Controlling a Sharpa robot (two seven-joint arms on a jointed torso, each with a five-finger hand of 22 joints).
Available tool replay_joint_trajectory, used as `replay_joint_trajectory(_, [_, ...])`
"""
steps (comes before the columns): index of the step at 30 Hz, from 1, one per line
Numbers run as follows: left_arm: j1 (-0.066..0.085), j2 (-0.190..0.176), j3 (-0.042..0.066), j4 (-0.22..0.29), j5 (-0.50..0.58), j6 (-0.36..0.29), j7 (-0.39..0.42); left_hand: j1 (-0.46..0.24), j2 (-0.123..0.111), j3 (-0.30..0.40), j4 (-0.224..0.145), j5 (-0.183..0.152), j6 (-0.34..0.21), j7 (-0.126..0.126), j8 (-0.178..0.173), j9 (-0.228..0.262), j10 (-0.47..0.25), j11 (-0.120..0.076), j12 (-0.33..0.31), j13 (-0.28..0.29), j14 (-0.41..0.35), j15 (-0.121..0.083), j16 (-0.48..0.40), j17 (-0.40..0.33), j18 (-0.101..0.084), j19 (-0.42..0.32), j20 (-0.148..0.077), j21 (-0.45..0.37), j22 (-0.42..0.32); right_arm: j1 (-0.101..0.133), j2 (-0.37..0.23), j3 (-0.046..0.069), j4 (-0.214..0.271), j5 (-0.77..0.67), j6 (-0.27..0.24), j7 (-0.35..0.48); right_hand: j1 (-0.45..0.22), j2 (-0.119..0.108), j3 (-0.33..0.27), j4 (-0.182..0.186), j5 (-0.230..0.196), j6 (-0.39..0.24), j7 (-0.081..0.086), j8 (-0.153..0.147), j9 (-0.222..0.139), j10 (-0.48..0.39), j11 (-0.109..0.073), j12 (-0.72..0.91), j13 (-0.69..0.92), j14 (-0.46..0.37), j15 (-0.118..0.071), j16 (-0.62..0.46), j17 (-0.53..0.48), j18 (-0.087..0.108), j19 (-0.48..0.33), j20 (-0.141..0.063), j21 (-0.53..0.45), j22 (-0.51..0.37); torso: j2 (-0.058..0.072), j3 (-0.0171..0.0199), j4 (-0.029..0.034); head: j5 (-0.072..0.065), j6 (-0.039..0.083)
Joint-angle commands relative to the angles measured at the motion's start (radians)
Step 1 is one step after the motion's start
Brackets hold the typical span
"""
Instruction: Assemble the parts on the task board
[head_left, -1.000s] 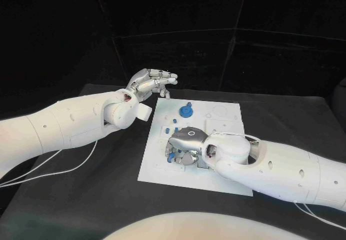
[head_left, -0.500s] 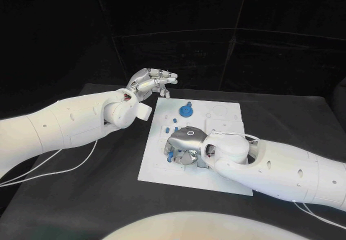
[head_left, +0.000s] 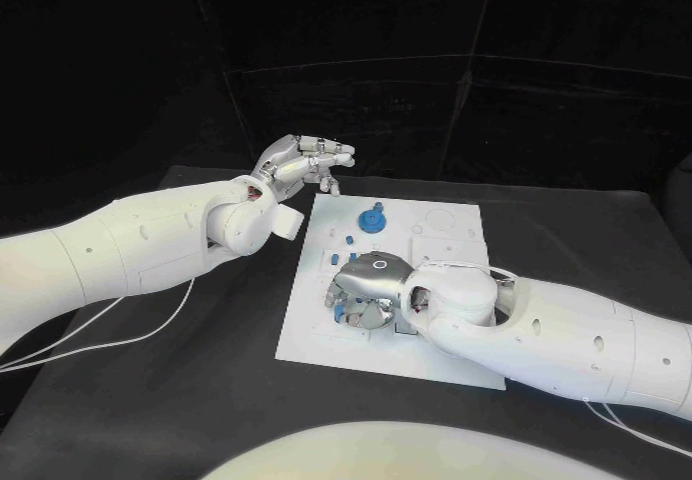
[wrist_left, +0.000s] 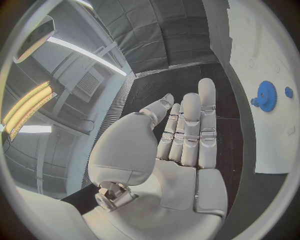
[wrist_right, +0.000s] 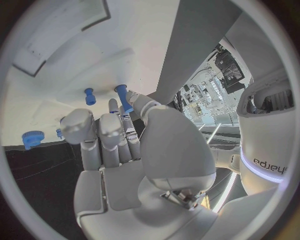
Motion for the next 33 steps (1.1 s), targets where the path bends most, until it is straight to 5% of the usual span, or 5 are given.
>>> replay_joint_trajectory(1, [0.002,0.000,0.000,-0.001,0.002,0.015,-0.001,0.008,-0.001,0.000,-0.006,0.005,-0.006,0.001,0.003,0.001,-0.008,0.001,0.006,0.001,-0.007,0.003,0.003,-0.001,0.014,-0.002,0.007,-0.005,-0.001,0.002,-0.003,0.000,0.005,0.020,-0.025,0.025,-0.009,0.001,-0.009,0.000,-0.006,0.001,-0.005,0.006,0.002,0.019,-0.003,0.011,0.004,-0.001,0.002,0.000,0.001,0.005,-0.003,0.002,0.000,0.004,0.000,0.0005,0.0003,-0.001,0.001])
replay_joint_trajectory(11, [0.001,-0.002,0.000,-0.003,0.002,0.016,-0.001,0.007,-0.001,0.000,-0.006,0.005,-0.007,0.001,0.004,0.001,-0.009,0.001,0.007,0.000,-0.007,0.003,0.003,-0.001,0.014,-0.002,0.007,-0.005,-0.001,0.001,-0.039,0.000,0.035,0.051,-0.122,0.025,-0.038,-0.030,-0.113,0.011,0.018,-0.084,0.011,0.000,-0.001,-0.150,0.023,-0.020,-0.004,-0.088,0.023,-0.112,-0.165,0.038,-0.109,0.016,-0.138,-0.194,-0.002,0.0012,-0.0025,-0.001,0.003])
replay_joint_trajectory(22, [0.001,-0.008,0.000,-0.006,0.002,0.016,-0.003,0.007,-0.001,-0.002,-0.006,0.005,-0.008,0.001,0.005,0.001,-0.011,0.001,0.008,0.000,-0.008,0.004,0.004,-0.002,0.014,-0.003,0.007,-0.006,-0.002,0.022,-0.173,0.009,0.145,0.157,-0.275,0.030,0.017,0.014,-0.369,0.081,0.043,-0.147,0.013,0.008,0.005,-0.274,0.036,0.095,0.005,-0.135,0.037,-0.106,-0.227,0.053,-0.145,0.031,-0.204,-0.277,-0.004,0.0003,-0.0017,-0.026,0.023])
replay_joint_trajectory(29, [0.000,-0.012,-0.001,-0.004,0.002,0.014,-0.005,0.007,-0.001,-0.002,-0.006,0.005,-0.008,0.001,0.005,0.001,-0.011,0.001,0.008,0.000,-0.008,0.004,0.004,-0.002,0.014,-0.003,0.007,-0.006,-0.002,0.074,-0.294,0.028,0.203,0.428,-0.297,0.013,0.057,0.073,-0.372,0.093,0.049,-0.105,0.028,0.029,0.013,-0.115,0.023,0.219,0.031,-0.091,0.025,-0.046,-0.161,0.034,-0.086,0.023,-0.133,-0.174,-0.002,0.0000,-0.0006,-0.051,0.035])
replay_joint_trajectory(33, [0.000,-0.017,-0.005,0.000,0.002,0.011,-0.006,0.007,-0.001,-0.002,-0.006,0.005,-0.009,0.001,0.005,0.001,-0.011,0.002,0.009,0.000,-0.008,0.004,0.004,-0.003,0.014,-0.003,0.007,-0.006,-0.002,0.099,-0.399,0.032,0.237,0.548,-0.293,-0.052,0.022,0.085,-0.389,0.134,0.052,-0.029,-0.003,0.081,0.029,0.032,-0.014,0.303,0.072,-0.008,-0.004,0.082,0.036,0.000,0.016,0.001,0.011,0.031,-0.005,-0.0023,-0.0020,-0.081,0.040])
